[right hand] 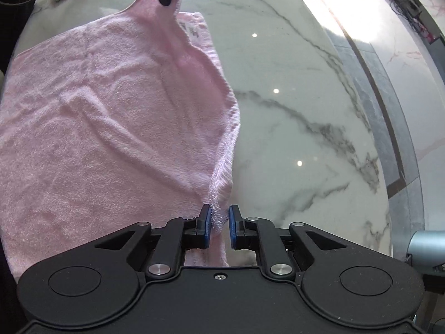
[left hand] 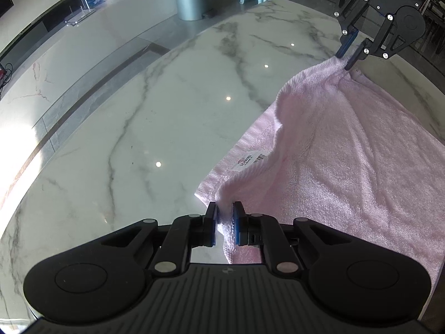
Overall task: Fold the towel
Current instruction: 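Lift the towel edge with both grippers and fold it over onto itself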
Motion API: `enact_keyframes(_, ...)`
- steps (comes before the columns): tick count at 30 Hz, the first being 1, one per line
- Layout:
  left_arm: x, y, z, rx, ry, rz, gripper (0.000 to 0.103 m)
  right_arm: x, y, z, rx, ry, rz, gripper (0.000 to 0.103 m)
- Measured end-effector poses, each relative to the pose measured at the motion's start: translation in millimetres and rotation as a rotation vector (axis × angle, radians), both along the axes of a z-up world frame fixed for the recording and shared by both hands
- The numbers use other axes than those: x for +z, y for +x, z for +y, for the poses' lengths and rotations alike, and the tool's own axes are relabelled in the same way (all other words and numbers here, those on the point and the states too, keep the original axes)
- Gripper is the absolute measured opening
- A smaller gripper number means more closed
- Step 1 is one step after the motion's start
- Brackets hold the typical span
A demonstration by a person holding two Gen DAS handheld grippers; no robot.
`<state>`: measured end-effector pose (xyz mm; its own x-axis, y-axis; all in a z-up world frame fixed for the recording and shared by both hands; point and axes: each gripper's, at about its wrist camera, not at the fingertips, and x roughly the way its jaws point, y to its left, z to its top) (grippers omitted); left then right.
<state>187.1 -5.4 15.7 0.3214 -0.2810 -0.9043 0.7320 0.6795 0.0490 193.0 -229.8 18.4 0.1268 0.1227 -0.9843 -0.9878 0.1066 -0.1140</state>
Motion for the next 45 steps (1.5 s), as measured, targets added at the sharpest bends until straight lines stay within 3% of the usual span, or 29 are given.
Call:
enact_keyframes(7, 0.4, -20.9, -1.6, -0.063, 0.014, 0.029, 0.01, -2.0, -11.6, -2.5, -0.008, -0.018, 0.095, 0.022)
enact_keyframes(8, -0.6, -22.9, -1.6, -0.068, 0.013, 0.033, 0.01, -1.8, -13.5, -2.3, -0.002, -0.026, 0.085, 0.031)
enact_keyframes(10, -2.5, -26.0, -2.0, -0.076, 0.007, 0.041, 0.01, 0.8, -15.2, -3.0, -0.002, -0.032, 0.051, 0.04)
enact_keyframes(23, -25.8, -56.0, -15.3, -0.194, 0.007, 0.129, 0.01, 6.9, 3.1, 17.9, 0.016, 0.008, -0.018, 0.04)
enact_keyframes(30, -25.6, -50.2, -8.0, -0.157, -0.014, 0.125, 0.01, -14.3, -1.3, 23.8, 0.069, -0.061, 0.025, 0.041)
enact_keyframes(34, -20.6, -43.9, -3.1, -0.137, -0.015, 0.113, 0.01, -27.1, -8.6, 17.6, 0.125, -0.091, -0.035, 0.041)
enact_keyframes(37, -17.5, -39.7, -0.3, -0.119, -0.019, 0.106, 0.01, -29.3, -2.8, 13.0, 0.108, -0.093, -0.049, 0.036)
enact_keyframes(39, -16.6, -38.4, 0.1, -0.113, -0.021, 0.104, 0.01, -28.1, 1.5, 11.2, 0.089, -0.081, -0.05, 0.01)
enact_keyframes(45, -11.3, -34.8, 1.4, -0.087, -0.008, 0.094, 0.01, -12.6, -2.5, 9.6, 0.079, -0.05, -0.026, 0.005)
